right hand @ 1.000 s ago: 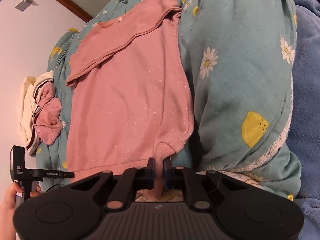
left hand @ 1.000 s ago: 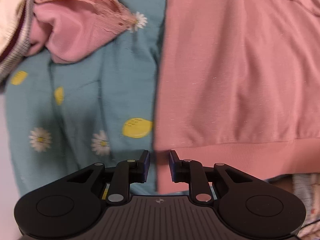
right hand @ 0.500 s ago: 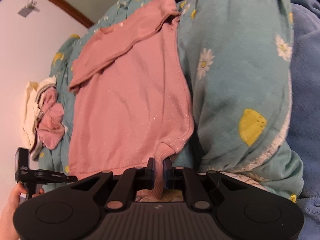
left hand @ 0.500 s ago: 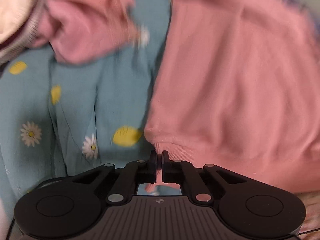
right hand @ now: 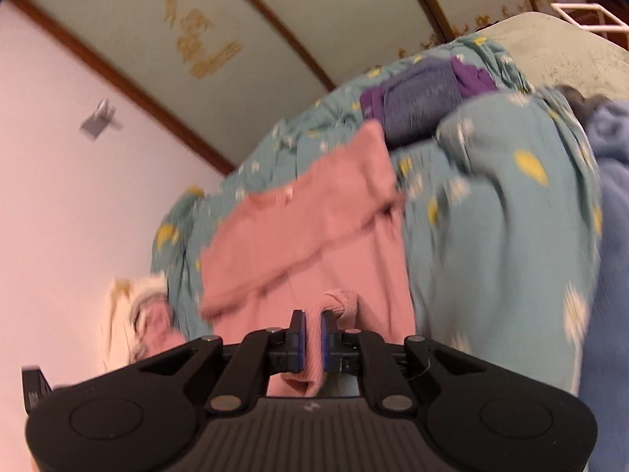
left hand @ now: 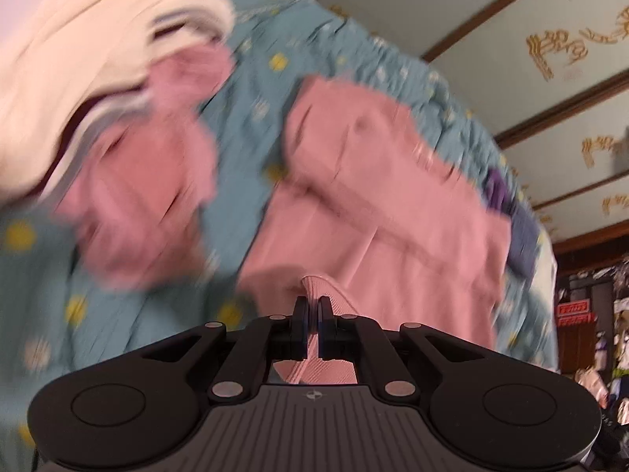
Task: Fold clothes
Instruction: 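Lift the hem with both grippers and fold it up over the body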
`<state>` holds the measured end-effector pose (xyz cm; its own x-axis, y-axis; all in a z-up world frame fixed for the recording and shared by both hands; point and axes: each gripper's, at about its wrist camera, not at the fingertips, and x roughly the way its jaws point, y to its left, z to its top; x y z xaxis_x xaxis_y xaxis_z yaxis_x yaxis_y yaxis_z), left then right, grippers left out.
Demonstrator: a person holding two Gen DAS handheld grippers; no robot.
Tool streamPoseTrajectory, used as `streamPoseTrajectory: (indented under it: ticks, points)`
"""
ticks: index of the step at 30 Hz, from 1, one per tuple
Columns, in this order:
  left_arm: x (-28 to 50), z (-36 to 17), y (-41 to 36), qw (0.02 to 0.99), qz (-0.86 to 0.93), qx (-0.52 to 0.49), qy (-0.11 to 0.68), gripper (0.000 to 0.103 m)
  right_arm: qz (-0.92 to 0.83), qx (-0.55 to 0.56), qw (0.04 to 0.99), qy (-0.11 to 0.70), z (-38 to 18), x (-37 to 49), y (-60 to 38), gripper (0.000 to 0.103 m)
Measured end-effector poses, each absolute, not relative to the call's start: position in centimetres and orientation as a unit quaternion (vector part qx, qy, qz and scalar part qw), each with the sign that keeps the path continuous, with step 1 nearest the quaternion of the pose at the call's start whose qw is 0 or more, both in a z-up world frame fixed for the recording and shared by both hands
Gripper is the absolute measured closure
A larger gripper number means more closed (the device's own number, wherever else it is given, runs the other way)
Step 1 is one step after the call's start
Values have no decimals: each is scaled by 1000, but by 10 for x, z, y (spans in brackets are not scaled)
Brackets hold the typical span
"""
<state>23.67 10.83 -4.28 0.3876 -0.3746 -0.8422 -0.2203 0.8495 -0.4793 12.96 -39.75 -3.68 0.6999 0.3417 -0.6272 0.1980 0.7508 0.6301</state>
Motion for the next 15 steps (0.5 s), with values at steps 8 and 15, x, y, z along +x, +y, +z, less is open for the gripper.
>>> streamPoseTrajectory:
  ticks: [8,15]
  points:
    - [437,-46,79,804,-5,-249,539,99,-17,340,858,384,-47,307,-430,96]
    - [558,-102,69,807,16,-215,550,86,-83,347,837,416,-118,432,-448,89]
